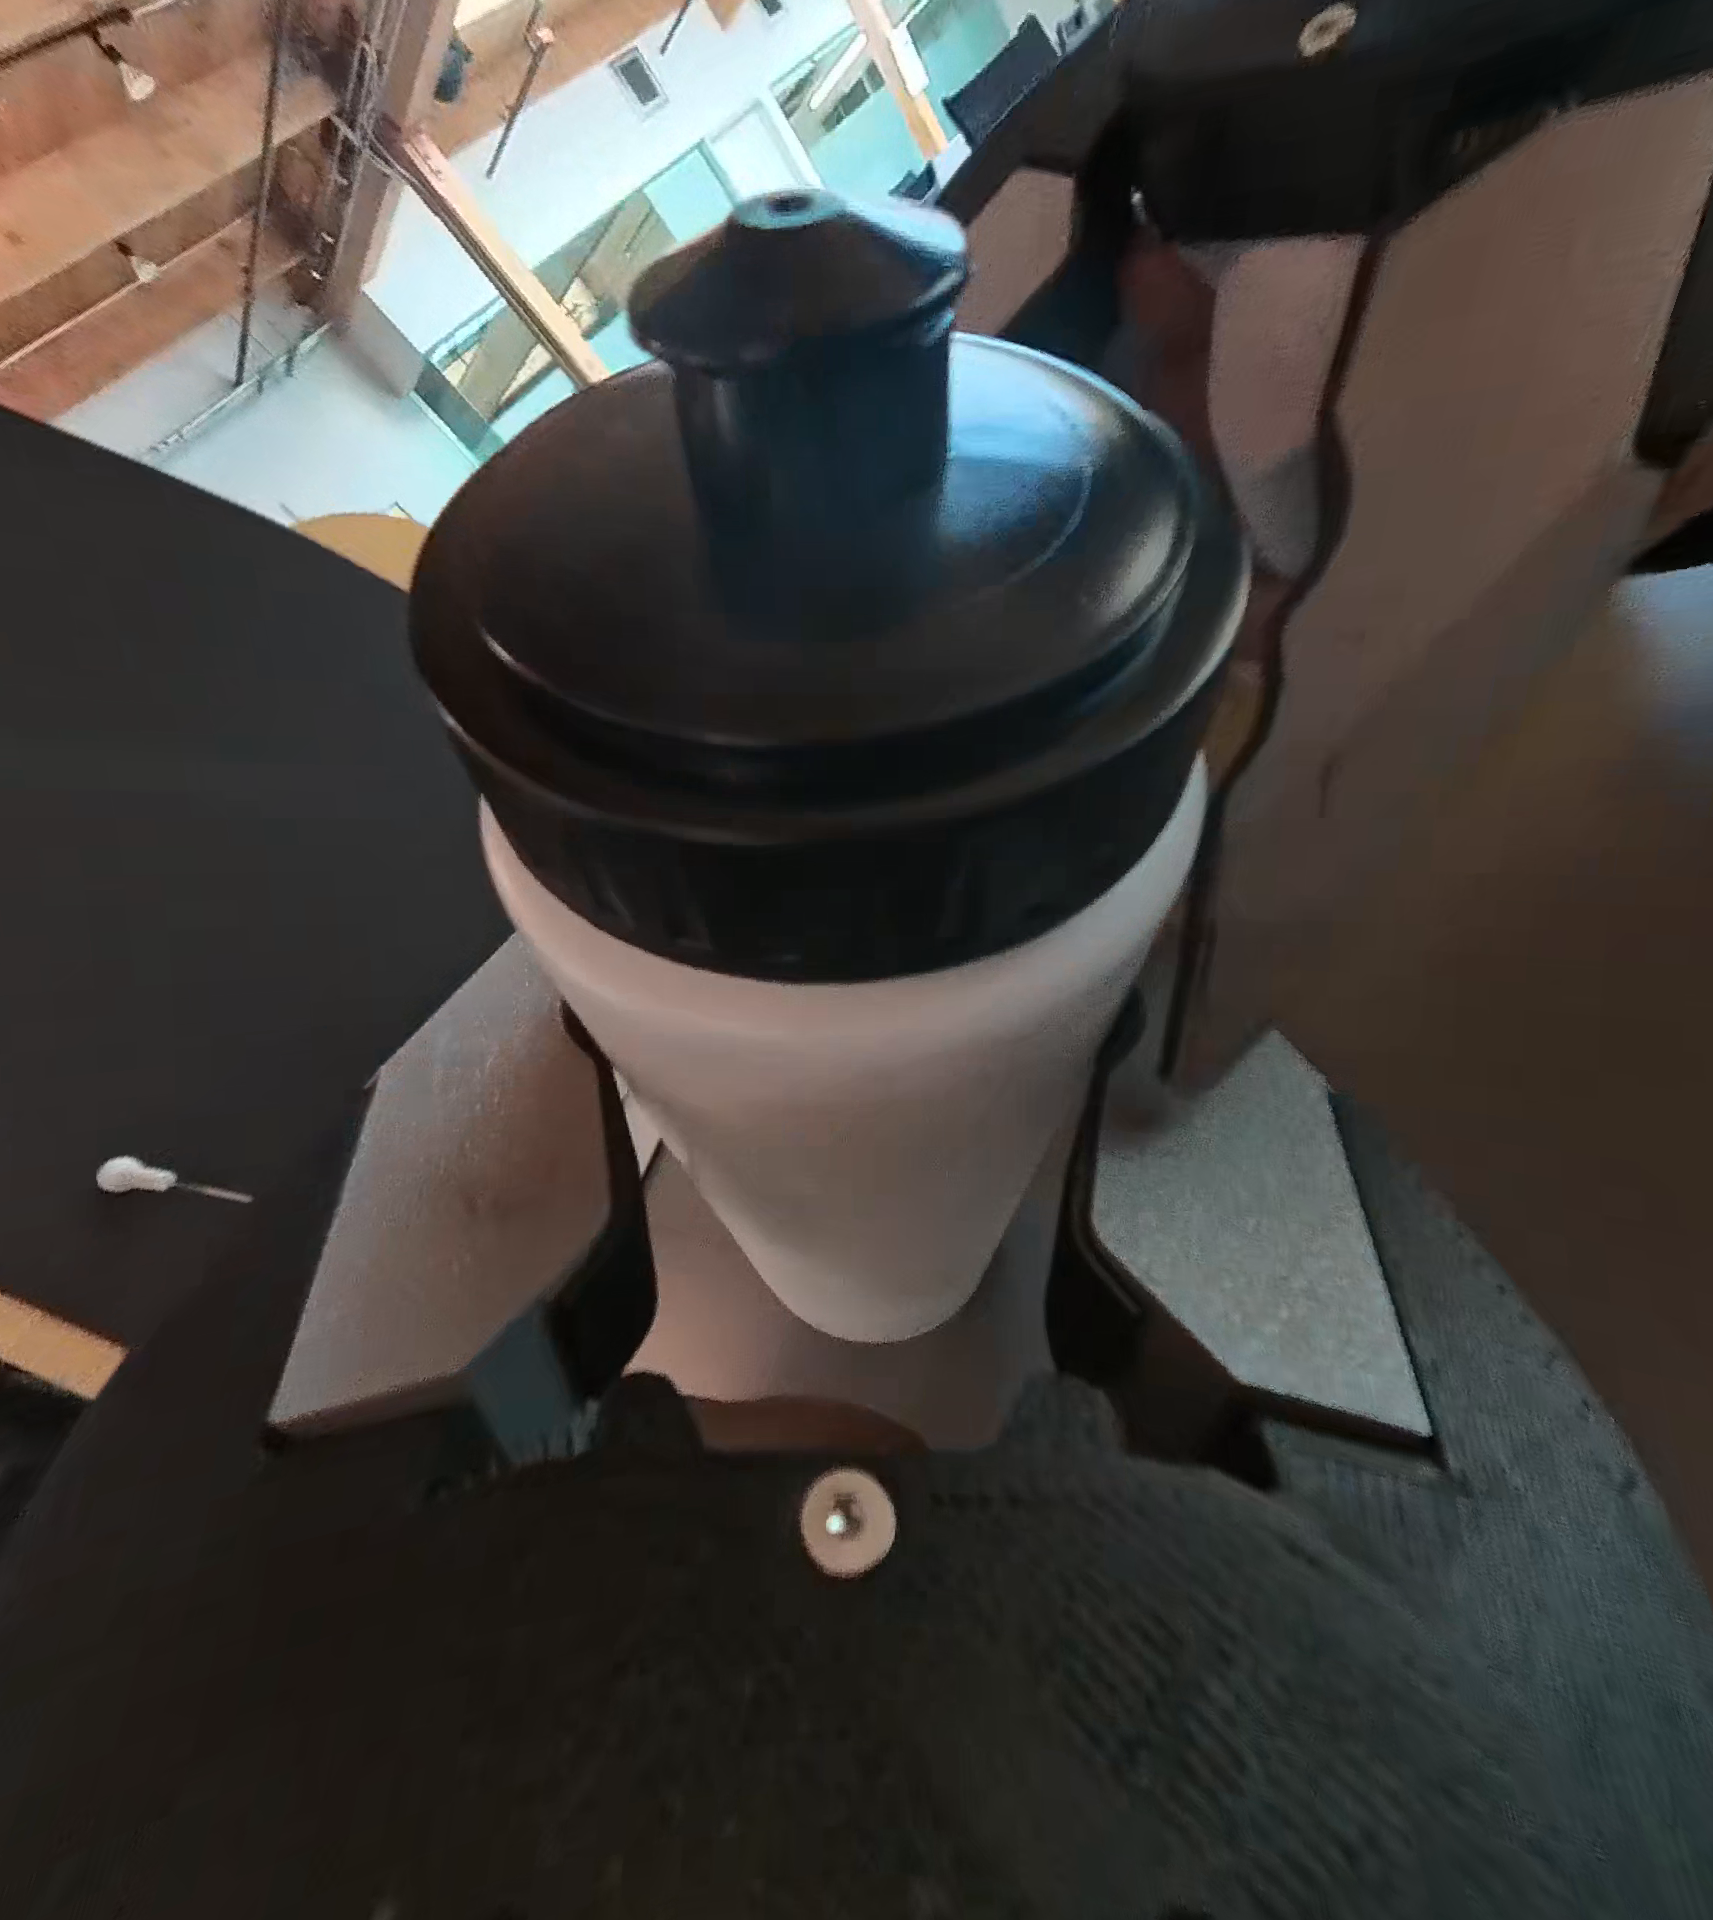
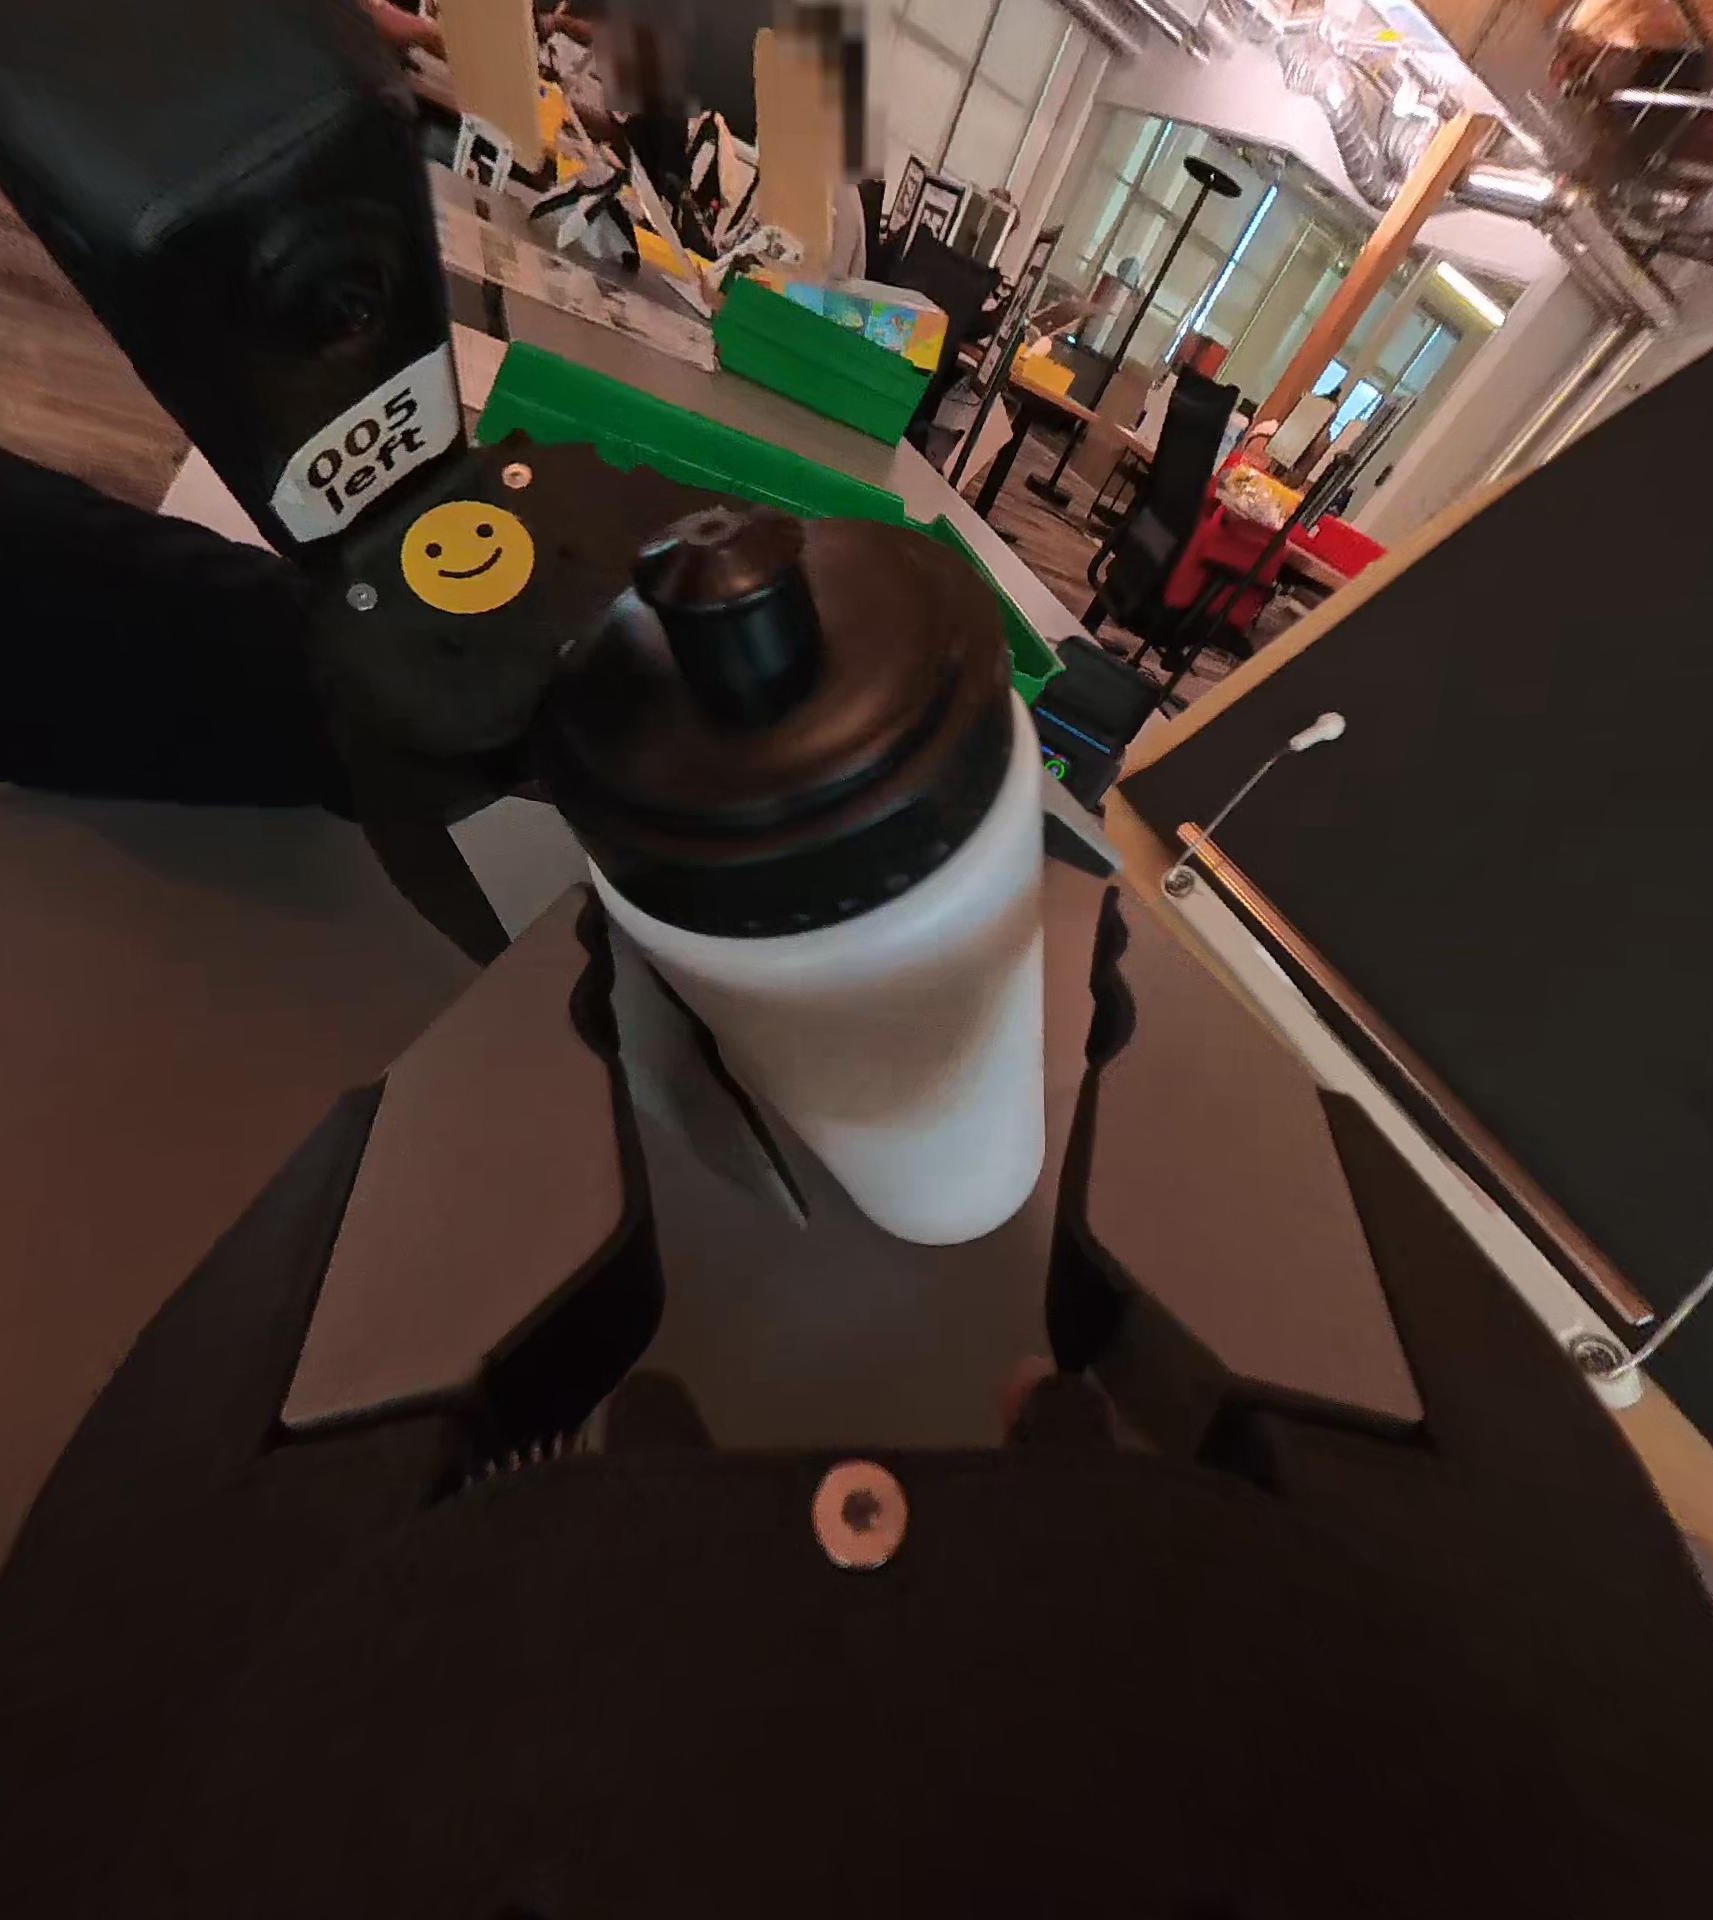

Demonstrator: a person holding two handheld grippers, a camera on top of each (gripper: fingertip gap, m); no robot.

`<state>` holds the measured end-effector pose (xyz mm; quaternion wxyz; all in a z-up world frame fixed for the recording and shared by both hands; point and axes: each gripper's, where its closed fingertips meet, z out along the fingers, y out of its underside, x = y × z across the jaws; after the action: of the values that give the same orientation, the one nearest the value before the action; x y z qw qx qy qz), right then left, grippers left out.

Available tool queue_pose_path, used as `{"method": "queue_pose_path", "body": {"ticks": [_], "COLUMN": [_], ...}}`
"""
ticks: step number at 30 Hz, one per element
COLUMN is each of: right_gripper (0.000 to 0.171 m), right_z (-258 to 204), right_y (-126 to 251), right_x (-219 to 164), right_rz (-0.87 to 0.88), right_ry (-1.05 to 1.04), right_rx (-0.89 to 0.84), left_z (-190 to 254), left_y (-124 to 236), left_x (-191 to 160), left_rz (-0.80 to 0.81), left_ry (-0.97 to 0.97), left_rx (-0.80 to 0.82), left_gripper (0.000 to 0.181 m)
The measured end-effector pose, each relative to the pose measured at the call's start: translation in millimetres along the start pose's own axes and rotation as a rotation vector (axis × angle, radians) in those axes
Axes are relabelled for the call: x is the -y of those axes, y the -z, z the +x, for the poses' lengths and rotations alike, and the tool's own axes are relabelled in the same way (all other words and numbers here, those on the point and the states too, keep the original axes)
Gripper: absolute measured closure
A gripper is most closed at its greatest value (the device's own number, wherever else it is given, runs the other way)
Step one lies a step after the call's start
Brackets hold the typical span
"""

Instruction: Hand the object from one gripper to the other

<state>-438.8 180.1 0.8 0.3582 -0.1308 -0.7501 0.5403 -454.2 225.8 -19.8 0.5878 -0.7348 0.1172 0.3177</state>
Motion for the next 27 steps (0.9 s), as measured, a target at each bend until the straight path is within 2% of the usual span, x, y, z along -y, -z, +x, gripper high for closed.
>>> {"method": "queue_pose_path", "body": {"ticks": [2, 8, 12, 15, 17, 19, 21, 23, 25, 27], "right_gripper": [0.086, 0.087, 0.087, 0.088, 0.088, 0.087, 0.088, 0.088, 0.088, 0.087], "right_z": [-5.4, -0.7, 35.0, 73.7, 92.3, 102.6, 121.7, 149.4, 183.4, 213.4], "right_y": [-3.5, -3.9, 16.4, 45.4, 69.5, 100.2, 139.8, 177.6, 204.8, 222.4], "right_x": [6.7, 16.2, 20.2, 21.3, 31.1, 60.4, 91.6, 107.8, 91.3, 48.2], "right_rz": [0.037, 0.027, 0.015, 0.042, 0.091, 0.115, 0.071, 0.006, -0.128, -0.291], "right_ry": [0.001, 0.121, 0.144, 0.033, -0.013, 0.027, 0.084, 0.053, -0.068, -0.215], "right_rx": [-0.003, -0.113, -0.301, -0.438, -0.514, -0.572, -0.685, -0.765, -0.801, -0.809], "left_z": [3.2, 2.7, -1.4, -5.1, -11.9, -17.6, -17.9, -16.3, -12.1, -8.9], "left_y": [-1.0, -2.9, 1.7, -0.7, -5.1, -7.1, -9.4, -12.0, -14.3, -15.8], "left_x": [2.4, 6.6, 8.2, -1.9, -13.4, -24.3, -33.1, -38.9, -41.4, -42.7], "left_rz": [-0.002, 0.027, 0.108, 0.111, 0.082, 0.056, 0.024, -0.002, -0.014, -0.03], "left_ry": [-0.002, 0.022, 0.042, 0.175, 0.232, 0.237, 0.231, 0.247, 0.261, 0.247], "left_rx": [-0.001, 0.036, 0.055, 0.028, 0.045, 0.075, 0.075, 0.067, 0.049, 0.04], "left_gripper": [0.088, 0.087, 0.106, 0.125, 0.131, 0.138, 0.14, 0.14, 0.142, 0.143]}}
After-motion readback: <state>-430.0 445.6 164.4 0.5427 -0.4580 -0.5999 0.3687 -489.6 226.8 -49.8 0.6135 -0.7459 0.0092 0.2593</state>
